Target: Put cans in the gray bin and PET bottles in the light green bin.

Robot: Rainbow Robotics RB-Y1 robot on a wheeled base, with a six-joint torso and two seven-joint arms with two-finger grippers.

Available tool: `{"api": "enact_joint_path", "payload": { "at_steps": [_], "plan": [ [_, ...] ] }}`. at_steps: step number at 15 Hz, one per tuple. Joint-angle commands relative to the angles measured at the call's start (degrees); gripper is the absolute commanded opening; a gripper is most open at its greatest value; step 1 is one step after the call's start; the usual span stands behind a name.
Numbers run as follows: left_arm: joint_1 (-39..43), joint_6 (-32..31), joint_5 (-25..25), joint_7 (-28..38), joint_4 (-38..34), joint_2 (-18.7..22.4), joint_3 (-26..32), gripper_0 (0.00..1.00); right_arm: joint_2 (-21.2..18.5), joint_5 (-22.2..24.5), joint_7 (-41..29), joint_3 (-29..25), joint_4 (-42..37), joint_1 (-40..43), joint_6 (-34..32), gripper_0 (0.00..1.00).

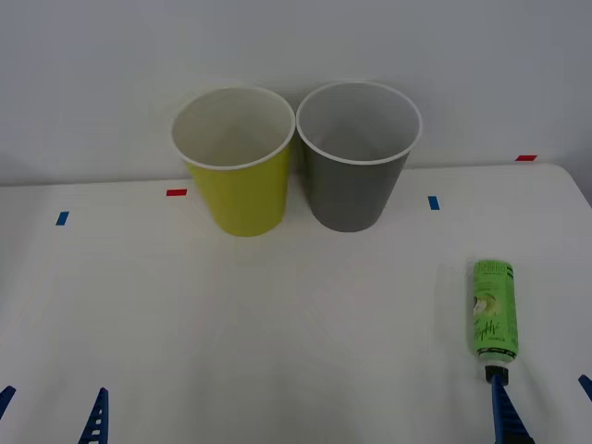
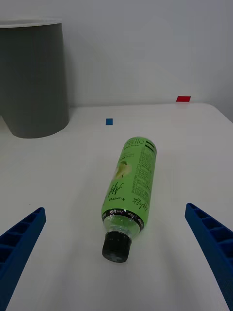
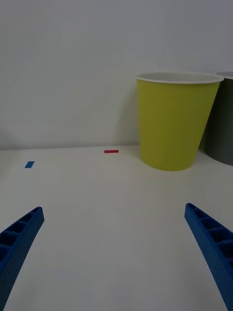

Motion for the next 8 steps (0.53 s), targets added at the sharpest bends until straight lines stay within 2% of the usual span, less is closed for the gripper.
{"api": "enact_joint_path", "payload": {
  "at_steps": [1, 8],
  "plan": [
    [0.0, 0.0, 0.0, 0.0, 0.0, 0.0, 0.0, 1.0, 0.0, 0.0, 0.0, 0.0, 0.0, 0.0, 0.0, 1.0],
    [0.0, 0.0, 0.0, 0.0, 0.0, 0.0, 0.0, 1.0, 0.0, 0.0, 0.0, 0.0, 0.0, 0.0, 0.0, 1.0]
  ]
}}
